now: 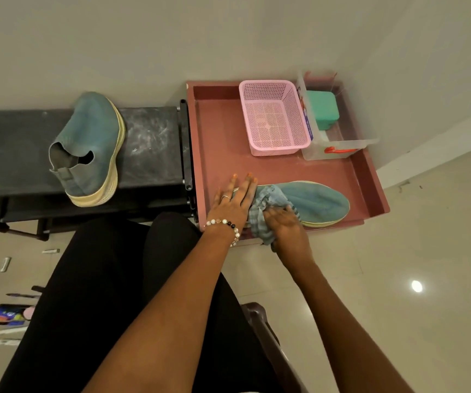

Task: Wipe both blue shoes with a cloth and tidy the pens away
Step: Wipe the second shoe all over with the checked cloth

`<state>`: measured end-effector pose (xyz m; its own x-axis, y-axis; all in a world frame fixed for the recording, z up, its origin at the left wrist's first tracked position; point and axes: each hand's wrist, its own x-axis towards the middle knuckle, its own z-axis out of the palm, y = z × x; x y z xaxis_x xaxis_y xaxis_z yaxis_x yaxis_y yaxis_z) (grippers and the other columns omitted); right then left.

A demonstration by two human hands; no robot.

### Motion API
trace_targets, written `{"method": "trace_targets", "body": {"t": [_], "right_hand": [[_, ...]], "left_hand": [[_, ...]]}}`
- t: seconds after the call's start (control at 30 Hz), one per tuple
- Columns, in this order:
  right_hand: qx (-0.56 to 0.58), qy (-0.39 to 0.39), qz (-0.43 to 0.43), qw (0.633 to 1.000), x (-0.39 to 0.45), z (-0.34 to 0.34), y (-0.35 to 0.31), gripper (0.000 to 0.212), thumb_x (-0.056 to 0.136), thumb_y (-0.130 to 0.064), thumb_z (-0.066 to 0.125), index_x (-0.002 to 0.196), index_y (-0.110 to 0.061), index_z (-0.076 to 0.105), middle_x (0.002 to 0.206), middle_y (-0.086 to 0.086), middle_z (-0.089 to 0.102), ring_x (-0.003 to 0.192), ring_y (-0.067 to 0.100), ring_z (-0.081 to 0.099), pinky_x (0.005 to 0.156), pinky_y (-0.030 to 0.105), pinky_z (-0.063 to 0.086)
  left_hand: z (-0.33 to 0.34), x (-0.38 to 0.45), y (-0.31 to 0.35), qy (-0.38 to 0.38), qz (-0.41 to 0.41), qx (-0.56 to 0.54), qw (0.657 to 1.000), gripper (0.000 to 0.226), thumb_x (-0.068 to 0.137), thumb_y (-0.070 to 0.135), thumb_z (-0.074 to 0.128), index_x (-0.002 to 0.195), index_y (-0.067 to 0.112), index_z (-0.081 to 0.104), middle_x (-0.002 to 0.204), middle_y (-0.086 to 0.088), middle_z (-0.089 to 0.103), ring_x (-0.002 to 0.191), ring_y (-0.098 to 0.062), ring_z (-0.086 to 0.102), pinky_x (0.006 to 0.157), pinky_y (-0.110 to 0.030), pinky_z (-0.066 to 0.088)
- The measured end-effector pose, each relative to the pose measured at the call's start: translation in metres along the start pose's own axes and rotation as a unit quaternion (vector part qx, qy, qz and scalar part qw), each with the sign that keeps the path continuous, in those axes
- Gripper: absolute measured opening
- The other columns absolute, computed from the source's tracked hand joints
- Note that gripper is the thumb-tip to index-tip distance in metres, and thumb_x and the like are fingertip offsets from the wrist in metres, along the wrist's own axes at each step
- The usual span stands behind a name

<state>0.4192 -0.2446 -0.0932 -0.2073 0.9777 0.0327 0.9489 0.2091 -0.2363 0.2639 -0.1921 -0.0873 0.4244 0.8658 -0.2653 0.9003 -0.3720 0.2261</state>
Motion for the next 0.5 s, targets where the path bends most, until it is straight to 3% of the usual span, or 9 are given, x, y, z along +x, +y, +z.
{"method": "trace_targets", "body": {"t": [0.1, 0.2, 0.3, 0.4, 0.5], "right_hand": [[-0.031, 0.045, 0.119, 0.991, -0.010, 0.010, -0.017, 0.068, 0.043, 0.012, 0.080, 0.109, 0.005, 0.065, 0.109, 0.022, 0.067, 0.106, 0.035, 0.063, 0.101, 0.057, 0.033], [0.045, 0.039, 0.248, 0.967, 0.009, 0.021, -0.060, 0.055, 0.055, 0.011, 0.078, 0.108, 0.013, 0.062, 0.110, 0.031, 0.063, 0.112, 0.044, 0.057, 0.095, 0.054, 0.047], [0.076, 0.026, 0.183, 0.980, 0.017, 0.025, -0.068, 0.051, 0.050, 0.006, 0.082, 0.097, 0.013, 0.063, 0.101, 0.032, 0.064, 0.107, 0.046, 0.058, 0.087, 0.052, 0.053], [0.074, -0.009, 0.064, 0.995, -0.003, 0.014, -0.029, 0.079, 0.036, 0.005, 0.088, 0.111, 0.007, 0.062, 0.117, 0.025, 0.062, 0.115, 0.041, 0.056, 0.100, 0.053, 0.038], [0.046, -0.019, 0.016, 0.999, -0.017, -0.002, 0.020, 0.080, 0.038, 0.008, 0.086, 0.114, 0.003, 0.064, 0.117, 0.022, 0.064, 0.109, 0.039, 0.061, 0.096, 0.054, 0.040]], "left_hand": [[0.004, 0.001, 0.002, 0.015, 0.001, 0.004, 1.000, 0.083, 0.094, -0.002, 0.040, 0.151, 0.019, -0.017, 0.159, 0.004, -0.020, 0.146, -0.030, -0.016, 0.119, -0.048, 0.007], [0.009, 0.004, 0.002, 0.007, -0.007, 0.004, 1.000, 0.078, 0.097, 0.003, 0.038, 0.151, 0.020, -0.015, 0.159, 0.006, -0.019, 0.146, -0.035, -0.015, 0.118, -0.051, 0.009], [0.009, 0.006, 0.001, -0.015, -0.011, -0.002, 1.000, 0.078, 0.099, 0.013, 0.041, 0.151, 0.022, -0.016, 0.158, 0.008, -0.022, 0.145, -0.035, -0.017, 0.118, -0.054, 0.011], [0.006, 0.004, 0.003, -0.022, -0.011, 0.017, 1.000, 0.085, 0.096, 0.010, 0.045, 0.150, 0.021, -0.021, 0.157, 0.007, -0.025, 0.144, -0.036, -0.020, 0.118, -0.054, 0.009], [0.006, 0.002, 0.004, -0.009, -0.015, 0.042, 0.999, 0.094, 0.092, 0.005, 0.049, 0.148, 0.021, -0.024, 0.156, 0.008, -0.028, 0.145, -0.035, -0.019, 0.118, -0.054, 0.007]]}}
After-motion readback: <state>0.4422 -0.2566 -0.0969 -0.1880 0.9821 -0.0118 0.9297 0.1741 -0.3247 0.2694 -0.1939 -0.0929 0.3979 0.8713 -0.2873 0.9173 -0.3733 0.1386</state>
